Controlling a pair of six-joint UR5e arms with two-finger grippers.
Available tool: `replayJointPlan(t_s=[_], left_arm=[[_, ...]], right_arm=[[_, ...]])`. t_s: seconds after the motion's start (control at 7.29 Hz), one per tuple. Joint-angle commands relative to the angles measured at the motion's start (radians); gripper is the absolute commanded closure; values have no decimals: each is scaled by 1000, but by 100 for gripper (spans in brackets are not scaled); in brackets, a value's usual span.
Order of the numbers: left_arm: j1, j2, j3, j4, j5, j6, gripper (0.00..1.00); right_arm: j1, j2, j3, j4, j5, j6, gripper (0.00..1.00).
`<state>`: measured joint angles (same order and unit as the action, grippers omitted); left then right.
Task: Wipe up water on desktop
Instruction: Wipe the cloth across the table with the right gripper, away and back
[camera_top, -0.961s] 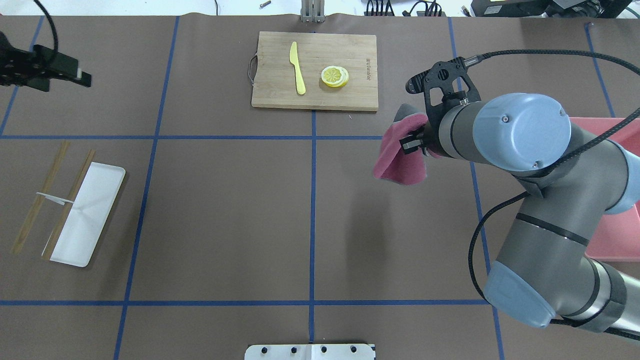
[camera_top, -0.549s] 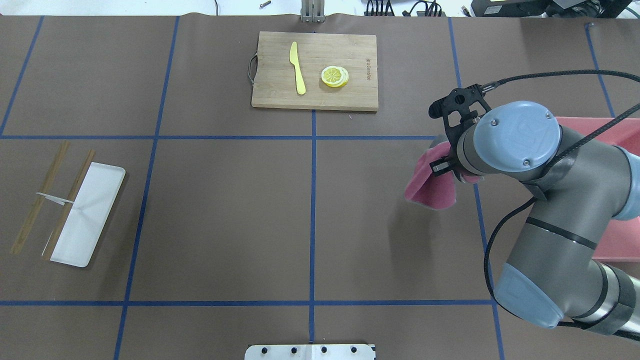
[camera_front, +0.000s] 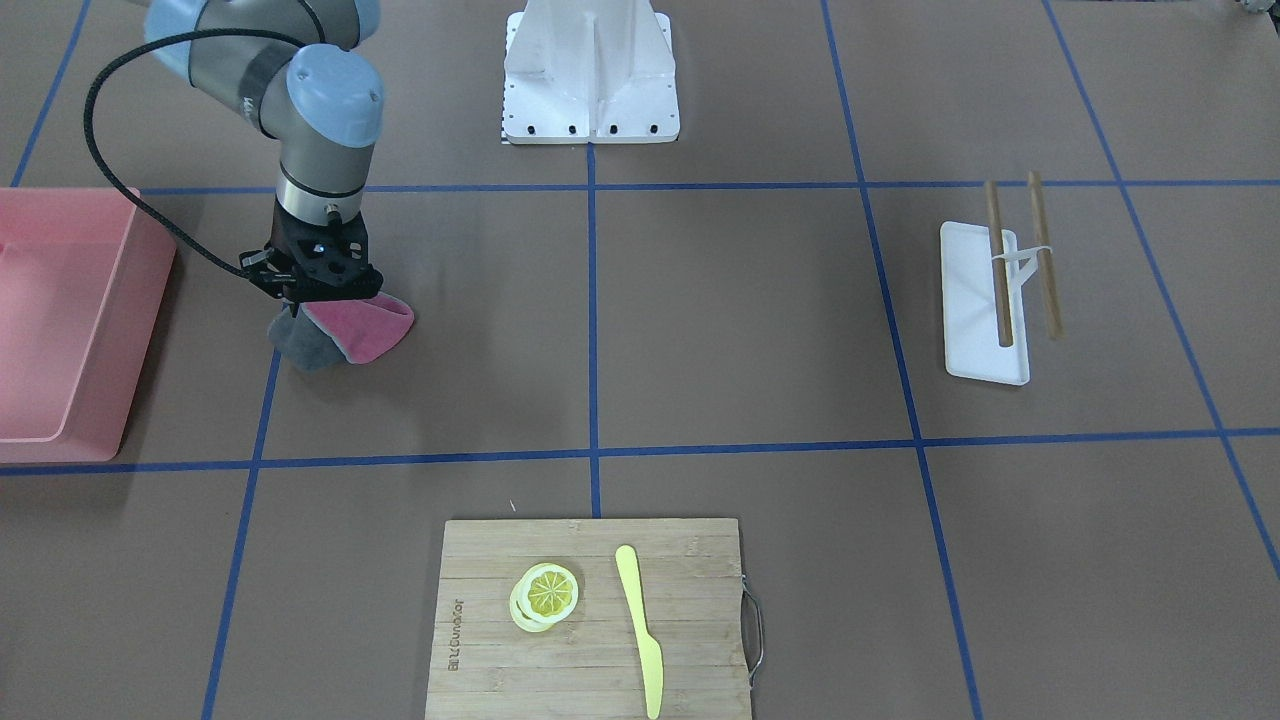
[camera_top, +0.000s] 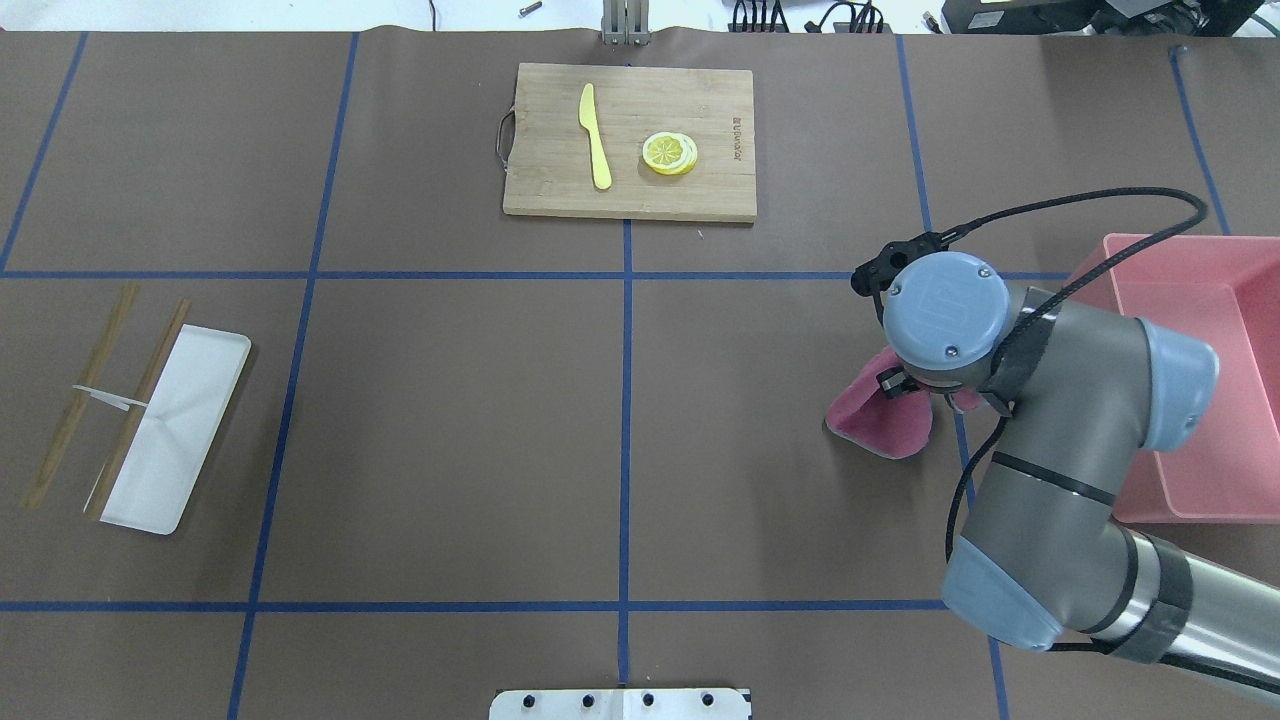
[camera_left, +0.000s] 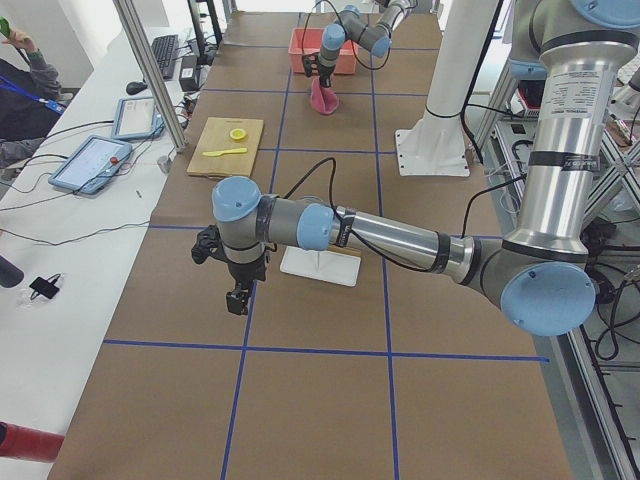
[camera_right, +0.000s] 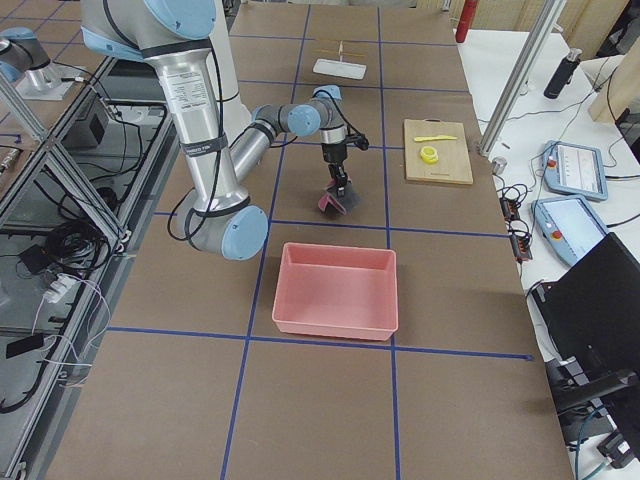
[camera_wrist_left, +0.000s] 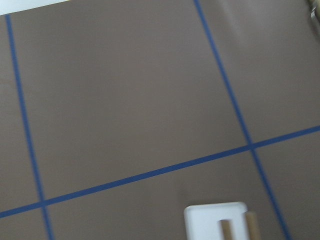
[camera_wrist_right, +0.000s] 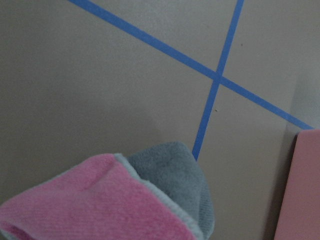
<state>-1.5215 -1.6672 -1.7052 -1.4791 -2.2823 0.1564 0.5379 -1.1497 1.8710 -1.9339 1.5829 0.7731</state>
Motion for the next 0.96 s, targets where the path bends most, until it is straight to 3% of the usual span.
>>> replayJointPlan(t_s=[0.0,0.41,0.55,0.69,0.82], left_arm=[[-2,14,3,-3,0,3,2],[-3,26,-1,-6,0,3,2],[-3,26,-1,-7,0,3,2],[-3,33,-2,-9,0,3,2],[-2,34,-4,-9,-3,3,1]], right_arm=[[-38,176,-129,85,-3,186,100],[-116,318,-246,442,-7,519,100],[-122,294,-231,479,0,529,100],[-122,238,-198,416,6,485,100],[-119,143,-84,265,6,356,100]])
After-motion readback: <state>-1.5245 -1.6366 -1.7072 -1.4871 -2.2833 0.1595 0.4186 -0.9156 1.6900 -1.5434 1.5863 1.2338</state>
